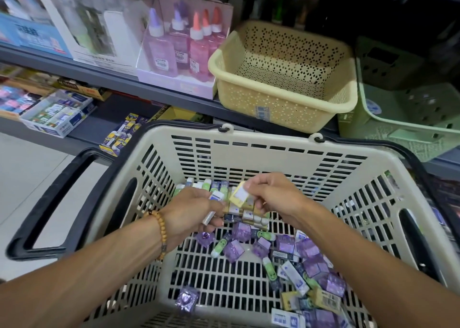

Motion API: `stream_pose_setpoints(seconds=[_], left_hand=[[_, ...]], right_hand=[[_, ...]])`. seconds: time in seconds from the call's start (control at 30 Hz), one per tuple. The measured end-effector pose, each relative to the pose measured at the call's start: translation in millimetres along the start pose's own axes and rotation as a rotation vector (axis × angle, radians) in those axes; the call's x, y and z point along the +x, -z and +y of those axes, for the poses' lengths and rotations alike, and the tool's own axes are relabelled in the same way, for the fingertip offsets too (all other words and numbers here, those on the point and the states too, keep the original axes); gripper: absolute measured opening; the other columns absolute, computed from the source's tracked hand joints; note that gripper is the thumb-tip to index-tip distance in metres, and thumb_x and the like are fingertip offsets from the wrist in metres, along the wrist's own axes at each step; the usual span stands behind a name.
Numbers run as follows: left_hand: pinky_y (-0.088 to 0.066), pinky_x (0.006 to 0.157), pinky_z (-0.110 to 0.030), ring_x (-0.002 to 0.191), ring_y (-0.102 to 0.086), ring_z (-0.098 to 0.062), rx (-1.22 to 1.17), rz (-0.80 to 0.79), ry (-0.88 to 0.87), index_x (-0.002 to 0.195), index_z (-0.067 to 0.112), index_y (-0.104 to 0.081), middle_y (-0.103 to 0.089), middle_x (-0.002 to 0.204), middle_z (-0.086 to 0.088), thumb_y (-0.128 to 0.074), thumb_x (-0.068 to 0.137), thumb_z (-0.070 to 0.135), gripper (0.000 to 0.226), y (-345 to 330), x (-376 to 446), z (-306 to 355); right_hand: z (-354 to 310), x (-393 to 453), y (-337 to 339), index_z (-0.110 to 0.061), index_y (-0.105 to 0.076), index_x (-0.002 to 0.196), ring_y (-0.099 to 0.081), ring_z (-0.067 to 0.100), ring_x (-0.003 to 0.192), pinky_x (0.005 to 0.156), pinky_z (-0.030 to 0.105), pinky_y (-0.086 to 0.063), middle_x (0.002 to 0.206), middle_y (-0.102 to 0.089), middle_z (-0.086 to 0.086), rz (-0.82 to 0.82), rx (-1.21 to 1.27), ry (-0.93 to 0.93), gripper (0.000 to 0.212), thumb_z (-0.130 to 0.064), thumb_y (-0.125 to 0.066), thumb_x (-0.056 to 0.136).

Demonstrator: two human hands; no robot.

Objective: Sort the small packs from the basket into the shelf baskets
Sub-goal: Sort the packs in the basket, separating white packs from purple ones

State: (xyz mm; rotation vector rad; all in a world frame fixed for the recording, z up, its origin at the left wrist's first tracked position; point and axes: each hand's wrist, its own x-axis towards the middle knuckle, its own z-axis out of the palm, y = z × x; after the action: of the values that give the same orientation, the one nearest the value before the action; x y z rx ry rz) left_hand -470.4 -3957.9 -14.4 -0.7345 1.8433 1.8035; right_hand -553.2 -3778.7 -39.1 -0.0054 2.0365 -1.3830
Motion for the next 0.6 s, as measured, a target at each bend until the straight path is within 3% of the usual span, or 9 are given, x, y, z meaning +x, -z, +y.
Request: stream_pose_setpoints(seconds=[0.1,0.2,0.33,0.4,0.47,0.53,0.6], left_hand=[[-0.054,0.06,-0.027,0.062,-0.063,-0.016,0.017,0.043,-0.015,0.103,-0.004,-0.061,-0.066,0.084,-0.015,-0.061,0.092,0.007,0.016,0.7,0.3,-1.4],[-0.057,0.064,-0.027,0.071,-0.065,-0.017,0.043,0.069,-0.024,0.103,0.001,-0.062,-0.069,0.092,-0.014,-0.058,0.093,0.005,0.012,1.7,1.1,-2.0],[-0.054,0.088,-0.035,0.094,-0.066,-0.018,0.223,0.067,-0.085,0.099,0.011,-0.066,-0.07,0.1,-0.006,-0.068,0.086,0.011,0.013,4.2,3.5,-7.5],[-0.054,0.085,-0.034,0.086,-0.066,-0.016,0.23,0.044,-0.111,0.097,0.01,-0.066,-0.071,0.093,-0.006,-0.074,0.081,0.014,0.018,1.9,3.2,-10.1],[-0.055,0.076,-0.031,0.073,-0.065,-0.012,0.231,0.008,-0.146,0.093,0.01,-0.067,-0.071,0.079,0.0,-0.079,0.076,0.017,0.021,-2.3,2.5,-12.9],[-0.057,0.077,-0.036,0.07,-0.064,-0.014,0.279,-0.042,-0.171,0.091,0.01,-0.067,-0.069,0.072,0.0,-0.079,0.076,0.013,0.02,-5.9,2.4,-17.7],[-0.057,0.077,-0.036,0.072,-0.065,-0.018,0.417,-0.112,-0.208,0.09,0.011,-0.067,-0.07,0.079,-0.007,-0.078,0.077,0.009,0.018,-8.5,4.1,-25.1]], right_hand=[[5.5,5.9,-0.7,-0.007,-0.069,0.091,-0.055,0.009,0.046,0.045,0.022,-0.044,0.067,-0.061,0.005,0.057,-0.042,-0.053,0.01,-0.007,-0.06,0.094],[3.9,7.4,-11.5,-0.007,-0.065,0.107,-0.066,0.011,0.057,0.047,0.021,-0.048,0.087,-0.071,0.009,0.055,-0.013,-0.071,0.015,-0.005,-0.057,0.094],[-4.5,-9.3,-11.4,-0.023,-0.066,0.093,-0.064,0.011,0.062,0.056,0.026,-0.05,0.087,-0.069,0.003,0.017,-0.17,0.075,0.013,-0.027,-0.055,0.098],[-9.2,-20.9,-13.7,-0.02,-0.069,0.092,-0.065,0.012,0.062,0.055,0.024,-0.05,0.085,-0.072,0.004,-0.128,-0.201,0.095,0.017,-0.032,-0.058,0.097],[-8.8,-29.5,-17.8,-0.013,-0.068,0.094,-0.065,0.009,0.06,0.054,0.021,-0.052,0.081,-0.071,0.006,-0.222,-0.231,0.088,0.012,-0.022,-0.06,0.096],[-7.1,-37.4,-15.7,-0.009,-0.066,0.097,-0.064,0.009,0.06,0.053,0.02,-0.052,0.077,-0.068,0.006,-0.224,-0.275,0.072,0.009,-0.016,-0.06,0.096],[-4.9,-47.4,-3.3,-0.008,-0.065,0.095,-0.063,0.01,0.059,0.052,0.02,-0.051,0.075,-0.067,0.006,-0.192,-0.298,0.055,0.009,-0.014,-0.059,0.097]])
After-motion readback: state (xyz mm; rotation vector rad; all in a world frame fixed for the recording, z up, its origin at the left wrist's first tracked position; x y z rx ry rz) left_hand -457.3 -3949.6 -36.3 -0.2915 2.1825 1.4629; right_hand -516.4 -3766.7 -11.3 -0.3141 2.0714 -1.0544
